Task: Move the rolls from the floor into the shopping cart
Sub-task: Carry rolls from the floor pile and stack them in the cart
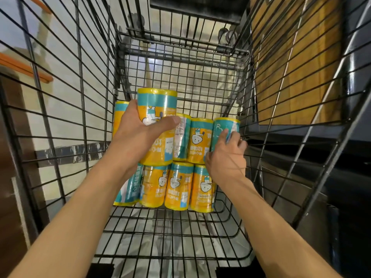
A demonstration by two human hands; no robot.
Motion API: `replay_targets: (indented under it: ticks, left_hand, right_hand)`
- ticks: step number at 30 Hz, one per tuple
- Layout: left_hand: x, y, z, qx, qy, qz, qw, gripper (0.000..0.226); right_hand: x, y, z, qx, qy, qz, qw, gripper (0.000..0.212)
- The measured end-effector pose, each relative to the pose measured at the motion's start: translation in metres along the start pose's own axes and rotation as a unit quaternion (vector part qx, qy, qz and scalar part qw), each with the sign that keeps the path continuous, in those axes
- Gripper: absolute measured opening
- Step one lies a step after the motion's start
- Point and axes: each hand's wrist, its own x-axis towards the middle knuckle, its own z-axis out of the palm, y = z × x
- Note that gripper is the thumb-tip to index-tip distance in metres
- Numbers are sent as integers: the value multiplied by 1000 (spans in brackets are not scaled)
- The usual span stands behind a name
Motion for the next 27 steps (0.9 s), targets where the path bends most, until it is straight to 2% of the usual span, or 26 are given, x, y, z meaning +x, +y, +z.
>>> replay_targets:
  ticks: [3, 6, 8, 14, 18, 23, 27]
  left_hand:
    - [7, 4, -3, 28, 7, -4, 1000, 59]
    - [18, 15, -10, 81, 19, 10, 996, 59]
    - [28, 25, -13, 111, 34, 24, 993, 56]
    - [67, 54, -13, 145, 52, 52, 987, 60]
    - [114, 54, -12, 160, 82, 52, 982, 70]
    - [171, 31, -12, 249, 106, 39, 962, 81]
    - [194, 10, -14, 373, 125, 1, 919, 99]
  right_hand:
    - [2, -3, -16, 43, -6, 21, 999, 75]
    - [0, -6, -34, 121, 59, -4, 991, 53]
    - [-2, -10, -47, 170, 74, -35, 982, 44]
    - [1, -24, -81, 268, 95, -94, 954, 38]
    - [7, -29, -99, 368, 128, -111, 914, 36]
    - [17, -26, -103, 323, 141, -143, 925, 31]
    - [27, -22, -102, 224, 125, -161, 953, 33]
